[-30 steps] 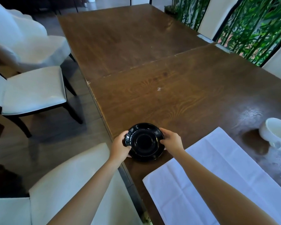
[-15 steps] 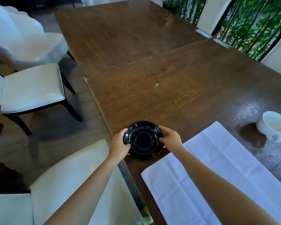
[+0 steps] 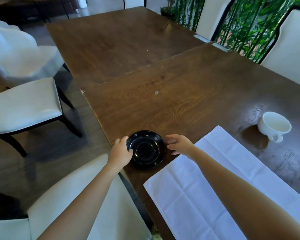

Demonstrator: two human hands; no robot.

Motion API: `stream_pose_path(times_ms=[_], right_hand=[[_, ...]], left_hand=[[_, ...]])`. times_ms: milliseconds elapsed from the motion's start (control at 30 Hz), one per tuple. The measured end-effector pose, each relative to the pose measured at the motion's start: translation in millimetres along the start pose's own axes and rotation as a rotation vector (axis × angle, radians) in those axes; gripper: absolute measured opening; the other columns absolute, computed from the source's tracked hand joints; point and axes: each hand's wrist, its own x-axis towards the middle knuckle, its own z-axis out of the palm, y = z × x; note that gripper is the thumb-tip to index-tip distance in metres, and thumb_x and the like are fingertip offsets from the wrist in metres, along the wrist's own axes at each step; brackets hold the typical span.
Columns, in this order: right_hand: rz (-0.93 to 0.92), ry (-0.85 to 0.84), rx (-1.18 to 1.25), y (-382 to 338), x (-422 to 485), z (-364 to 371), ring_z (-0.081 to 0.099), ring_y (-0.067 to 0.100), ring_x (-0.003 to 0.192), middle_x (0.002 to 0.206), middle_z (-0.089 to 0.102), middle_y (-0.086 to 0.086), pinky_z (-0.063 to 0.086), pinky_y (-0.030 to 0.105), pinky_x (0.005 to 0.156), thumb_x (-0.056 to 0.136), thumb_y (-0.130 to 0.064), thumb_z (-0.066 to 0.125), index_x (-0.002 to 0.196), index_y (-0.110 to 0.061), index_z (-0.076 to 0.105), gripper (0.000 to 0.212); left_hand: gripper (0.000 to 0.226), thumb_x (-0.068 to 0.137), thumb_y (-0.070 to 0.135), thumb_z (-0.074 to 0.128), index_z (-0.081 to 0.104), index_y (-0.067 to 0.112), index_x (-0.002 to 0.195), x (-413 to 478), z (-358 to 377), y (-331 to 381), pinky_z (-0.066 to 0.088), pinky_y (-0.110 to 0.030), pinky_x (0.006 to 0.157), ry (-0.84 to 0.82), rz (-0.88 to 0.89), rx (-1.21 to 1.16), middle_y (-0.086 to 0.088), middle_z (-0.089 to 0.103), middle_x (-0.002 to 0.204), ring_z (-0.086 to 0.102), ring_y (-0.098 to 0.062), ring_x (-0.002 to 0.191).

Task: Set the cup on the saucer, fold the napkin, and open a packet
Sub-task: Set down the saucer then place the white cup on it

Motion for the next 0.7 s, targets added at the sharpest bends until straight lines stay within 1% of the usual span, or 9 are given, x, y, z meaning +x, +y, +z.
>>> stream_pose_path(times_ms=[100, 167, 267, 367, 467, 567, 600, 667, 700], right_hand=[[0.029, 0.042, -0.007, 2.2, -10.6, -21.2, 0.059, 0.029, 0.106, 0.128, 0.057, 0.017, 0.054, 0.039, 0.09, 0.088, 0.002, 0.056, 0.133, -0.009, 0.049, 0.047], [0.044, 0.081, 0.009, 6.4, -20.7, -37.2, 0.06, 0.027, 0.1, 0.128, 0.058, 0.018, 0.053, 0.035, 0.088, 0.088, 0.003, 0.056, 0.131, -0.006, 0.05, 0.044], [0.068, 0.155, 0.029, 17.5, -39.1, -61.3, 0.059, 0.027, 0.098, 0.126, 0.058, 0.018, 0.052, 0.038, 0.088, 0.088, 0.001, 0.057, 0.131, -0.004, 0.05, 0.044], [0.107, 0.227, 0.069, 29.4, -56.5, -85.8, 0.058, 0.028, 0.094, 0.119, 0.059, 0.019, 0.051, 0.042, 0.09, 0.088, 0.001, 0.057, 0.129, -0.001, 0.051, 0.042], [0.162, 0.283, 0.18, 42.5, -73.5, -112.0, 0.054, 0.028, 0.089, 0.114, 0.059, 0.024, 0.051, 0.042, 0.085, 0.09, 0.007, 0.049, 0.127, 0.003, 0.051, 0.038], [0.195, 0.324, 0.165, 55.8, -87.9, -137.1, 0.056, 0.025, 0.081, 0.102, 0.058, 0.016, 0.053, 0.029, 0.066, 0.089, 0.007, 0.051, 0.127, 0.003, 0.051, 0.038], [0.212, 0.34, 0.152, 59.5, -92.1, -144.8, 0.057, 0.024, 0.08, 0.101, 0.059, 0.017, 0.055, 0.029, 0.067, 0.089, 0.006, 0.052, 0.126, 0.002, 0.052, 0.038], [0.243, 0.393, 0.112, 67.9, -99.1, -160.5, 0.059, 0.023, 0.088, 0.108, 0.062, 0.021, 0.055, 0.036, 0.083, 0.087, 0.002, 0.057, 0.125, -0.001, 0.053, 0.039], [0.253, 0.416, 0.09, 72.5, -102.3, -168.5, 0.059, 0.025, 0.093, 0.112, 0.062, 0.021, 0.054, 0.038, 0.086, 0.087, -0.001, 0.058, 0.126, -0.002, 0.054, 0.039]], left_hand=[[0.052, 0.091, 0.021, 0.051, 0.033, 0.016, 0.139, 0.9, -5.2, 18.0, 0.05, -0.041, 0.088, -0.019, -0.008, 0.146, -0.01, 0.037, 0.141, 0.055, -0.03, 0.109], [0.054, 0.092, 0.026, 0.049, 0.028, 0.017, 0.14, 1.1, -7.3, 32.9, 0.047, -0.048, 0.092, -0.072, -0.071, 0.285, -0.011, 0.036, 0.141, 0.049, -0.035, 0.115], [0.062, 0.092, 0.031, 0.05, 0.019, 0.019, 0.144, 3.2, -12.3, 59.4, 0.041, -0.055, 0.099, -0.195, -0.212, 0.37, -0.014, 0.028, 0.145, 0.039, -0.042, 0.125], [0.064, 0.092, 0.036, 0.048, 0.016, 0.019, 0.145, 5.7, -14.9, 88.6, 0.035, -0.059, 0.103, -0.264, -0.217, 0.41, -0.015, 0.022, 0.148, 0.033, -0.044, 0.13], [0.062, 0.093, 0.04, 0.045, 0.018, 0.021, 0.145, 7.5, -9.5, 125.4, 0.03, -0.061, 0.105, -0.256, -0.133, 0.468, -0.012, 0.021, 0.15, 0.029, -0.041, 0.133], [0.061, 0.092, 0.041, 0.044, 0.02, 0.023, 0.145, 12.4, 7.9, 168.8, 0.029, -0.061, 0.105, -0.254, 0.028, 0.509, -0.009, 0.023, 0.15, 0.031, -0.037, 0.133], [0.061, 0.092, 0.042, 0.044, 0.02, 0.023, 0.145, 14.9, 15.2, 183.4, 0.03, -0.06, 0.106, -0.265, 0.089, 0.526, -0.009, 0.024, 0.15, 0.031, -0.036, 0.133], [0.061, 0.092, 0.042, 0.044, 0.022, 0.022, 0.145, 20.2, 31.7, 212.7, 0.033, -0.056, 0.106, -0.289, 0.224, 0.543, -0.008, 0.026, 0.15, 0.033, -0.035, 0.133], [0.06, 0.092, 0.042, 0.045, 0.023, 0.021, 0.144, 23.0, 40.5, 227.2, 0.035, -0.053, 0.105, -0.292, 0.295, 0.542, -0.008, 0.026, 0.15, 0.033, -0.034, 0.133]])
